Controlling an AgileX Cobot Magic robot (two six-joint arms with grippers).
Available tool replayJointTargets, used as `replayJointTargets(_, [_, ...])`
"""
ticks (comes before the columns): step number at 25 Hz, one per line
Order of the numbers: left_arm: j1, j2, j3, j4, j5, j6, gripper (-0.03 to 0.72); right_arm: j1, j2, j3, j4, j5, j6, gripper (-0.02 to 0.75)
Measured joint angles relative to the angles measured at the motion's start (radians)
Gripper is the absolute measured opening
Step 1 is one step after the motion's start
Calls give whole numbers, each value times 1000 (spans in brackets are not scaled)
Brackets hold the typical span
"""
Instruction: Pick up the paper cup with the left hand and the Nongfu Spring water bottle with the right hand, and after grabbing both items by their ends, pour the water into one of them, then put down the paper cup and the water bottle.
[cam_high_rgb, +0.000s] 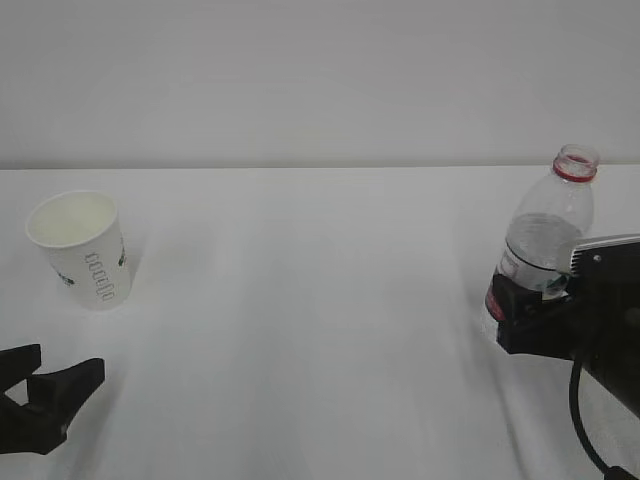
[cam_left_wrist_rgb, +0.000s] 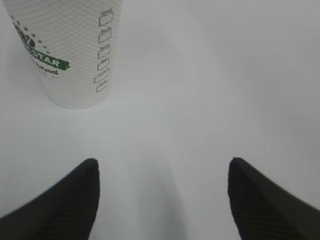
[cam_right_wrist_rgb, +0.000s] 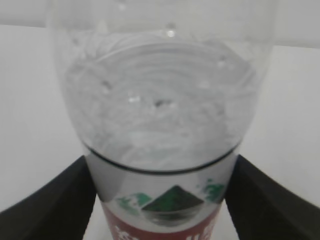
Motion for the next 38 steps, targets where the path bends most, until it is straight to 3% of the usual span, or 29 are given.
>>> replayJointTargets(19, [-2, 0, 0, -2, 0, 0, 587, 0, 64, -47, -2, -19, -1, 591])
replayJointTargets(26, [-2, 0, 0, 2, 0, 0, 587, 0, 68, -47, -2, -17, 26, 653])
replayJointTargets(38, [-2, 0, 0, 20, 0, 0, 587, 0, 68, -111, -5, -15, 25, 661])
